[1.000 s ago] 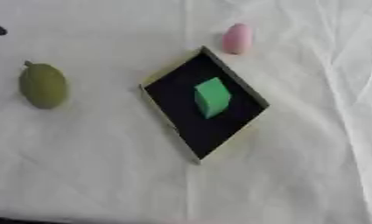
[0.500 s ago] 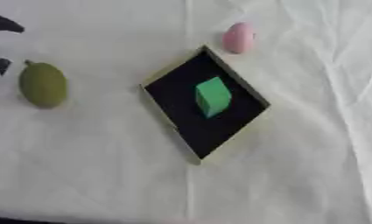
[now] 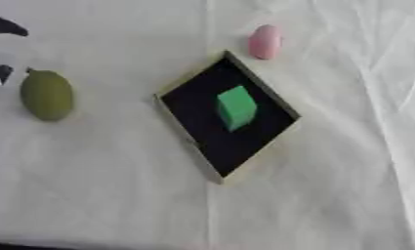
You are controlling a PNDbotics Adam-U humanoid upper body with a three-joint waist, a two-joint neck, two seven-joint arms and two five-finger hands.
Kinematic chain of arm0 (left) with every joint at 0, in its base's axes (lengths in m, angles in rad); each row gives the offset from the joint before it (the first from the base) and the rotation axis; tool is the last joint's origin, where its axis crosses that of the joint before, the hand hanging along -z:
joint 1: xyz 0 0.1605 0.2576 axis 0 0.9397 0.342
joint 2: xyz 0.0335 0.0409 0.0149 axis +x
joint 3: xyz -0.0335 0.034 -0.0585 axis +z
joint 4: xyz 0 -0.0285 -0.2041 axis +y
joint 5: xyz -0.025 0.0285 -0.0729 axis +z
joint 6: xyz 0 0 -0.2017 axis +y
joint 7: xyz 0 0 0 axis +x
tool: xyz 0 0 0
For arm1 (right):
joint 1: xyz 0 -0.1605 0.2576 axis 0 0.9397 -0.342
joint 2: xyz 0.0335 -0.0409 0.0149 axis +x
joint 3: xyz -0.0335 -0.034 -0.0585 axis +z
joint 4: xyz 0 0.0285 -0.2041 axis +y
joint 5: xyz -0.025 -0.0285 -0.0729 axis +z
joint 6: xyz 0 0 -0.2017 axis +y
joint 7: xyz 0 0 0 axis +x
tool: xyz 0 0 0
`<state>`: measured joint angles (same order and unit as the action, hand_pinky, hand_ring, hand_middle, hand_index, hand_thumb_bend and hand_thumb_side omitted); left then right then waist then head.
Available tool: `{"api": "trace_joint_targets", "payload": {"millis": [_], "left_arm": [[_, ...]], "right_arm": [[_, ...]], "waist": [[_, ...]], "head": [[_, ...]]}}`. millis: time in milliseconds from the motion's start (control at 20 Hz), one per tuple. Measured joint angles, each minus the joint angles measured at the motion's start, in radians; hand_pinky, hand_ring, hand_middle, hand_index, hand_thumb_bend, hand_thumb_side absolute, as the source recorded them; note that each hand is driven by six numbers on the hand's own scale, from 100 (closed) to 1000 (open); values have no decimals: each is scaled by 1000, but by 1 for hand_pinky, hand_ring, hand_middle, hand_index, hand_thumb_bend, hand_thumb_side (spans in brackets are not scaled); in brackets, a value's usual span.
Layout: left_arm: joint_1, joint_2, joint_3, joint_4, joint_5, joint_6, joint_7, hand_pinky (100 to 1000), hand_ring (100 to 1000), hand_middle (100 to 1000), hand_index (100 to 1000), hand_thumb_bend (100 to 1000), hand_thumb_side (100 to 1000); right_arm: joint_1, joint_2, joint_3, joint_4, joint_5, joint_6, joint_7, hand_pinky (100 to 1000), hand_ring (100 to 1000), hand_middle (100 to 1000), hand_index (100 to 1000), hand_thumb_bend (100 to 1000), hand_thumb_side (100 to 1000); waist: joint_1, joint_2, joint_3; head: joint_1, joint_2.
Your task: Pick up objects on the table and place them in the box.
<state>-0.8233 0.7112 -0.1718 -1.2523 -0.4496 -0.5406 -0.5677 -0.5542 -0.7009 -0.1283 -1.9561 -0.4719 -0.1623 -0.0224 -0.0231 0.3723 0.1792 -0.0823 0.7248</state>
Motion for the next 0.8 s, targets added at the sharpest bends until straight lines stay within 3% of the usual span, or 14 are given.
{"api": "trace_joint_targets", "payload": {"millis": [100,800], "left_arm": [[0,0,-9,0,8,11,-11,964,923,863,962,100,434],[25,1,-46,-28,78,83,-83,960,920,864,960,100,583]], "right_arm": [[0,0,0,1,0,0,0,945,759,609,770,100,562],[0,1,0,1,-5,7,2,945,759,609,771,100,564]], "waist": [[-1,0,2],[2,2,12]], "head": [[-2,1],[-7,4]]}}
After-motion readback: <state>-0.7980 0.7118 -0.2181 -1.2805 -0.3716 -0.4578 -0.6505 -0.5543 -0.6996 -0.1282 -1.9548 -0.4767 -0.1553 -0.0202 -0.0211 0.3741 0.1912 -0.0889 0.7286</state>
